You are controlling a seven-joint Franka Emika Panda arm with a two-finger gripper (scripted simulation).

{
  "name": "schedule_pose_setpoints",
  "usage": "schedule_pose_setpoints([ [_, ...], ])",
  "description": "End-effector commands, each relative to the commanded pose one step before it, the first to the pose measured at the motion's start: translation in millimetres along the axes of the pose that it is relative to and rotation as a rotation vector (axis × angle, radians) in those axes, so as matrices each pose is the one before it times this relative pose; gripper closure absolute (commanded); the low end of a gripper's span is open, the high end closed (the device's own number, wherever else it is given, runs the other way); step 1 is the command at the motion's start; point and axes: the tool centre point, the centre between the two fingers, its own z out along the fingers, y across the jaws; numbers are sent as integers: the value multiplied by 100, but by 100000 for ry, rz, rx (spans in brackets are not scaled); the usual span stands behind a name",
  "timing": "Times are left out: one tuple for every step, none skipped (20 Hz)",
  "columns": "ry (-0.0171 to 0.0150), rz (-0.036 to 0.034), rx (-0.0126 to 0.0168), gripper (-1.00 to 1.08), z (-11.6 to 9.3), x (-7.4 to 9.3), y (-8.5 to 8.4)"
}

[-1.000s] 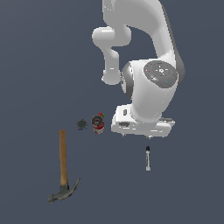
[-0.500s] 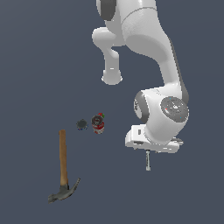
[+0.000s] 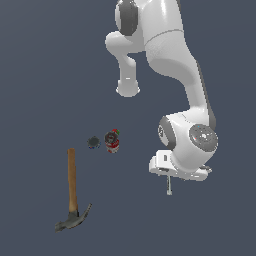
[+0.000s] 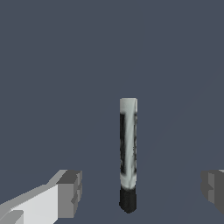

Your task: Pick up a designated object from a clutter of objects.

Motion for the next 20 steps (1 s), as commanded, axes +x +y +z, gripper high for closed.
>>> schedule_pose_setpoints([
  [177, 327, 85, -92, 327, 54, -207],
  [0, 0, 0, -92, 28, -5, -25],
  [-146, -167, -56, -92, -87, -55, 70],
  [0, 0, 0, -92, 39, -1, -1],
  [0, 0, 0, -92, 116, -2, -3],
  [0, 0, 0, -92, 192, -3, -5],
  [0, 0, 0, -92, 268, -5, -6],
  [0, 0, 0, -92, 343, -7, -8],
  [0, 0, 0, -92, 418, -10, -9],
  [68, 67, 19, -92, 443, 3, 34],
  [0, 0, 0, -92, 562, -17, -9],
  [0, 0, 0, -92, 618, -20, -10],
  [35, 32, 9, -92, 538, -9, 11],
  [0, 0, 0, -92, 479, -13, -9],
  [0, 0, 0, -92, 395, -6, -10],
  [0, 0, 0, -92, 311, 3, -12],
  [0, 0, 0, -92, 228, 13, -15],
  [43, 51, 17, -92, 112, 38, 15],
  [0, 0, 0, -92, 62, 33, -20],
  [0, 0, 0, -92, -8, 35, -19],
])
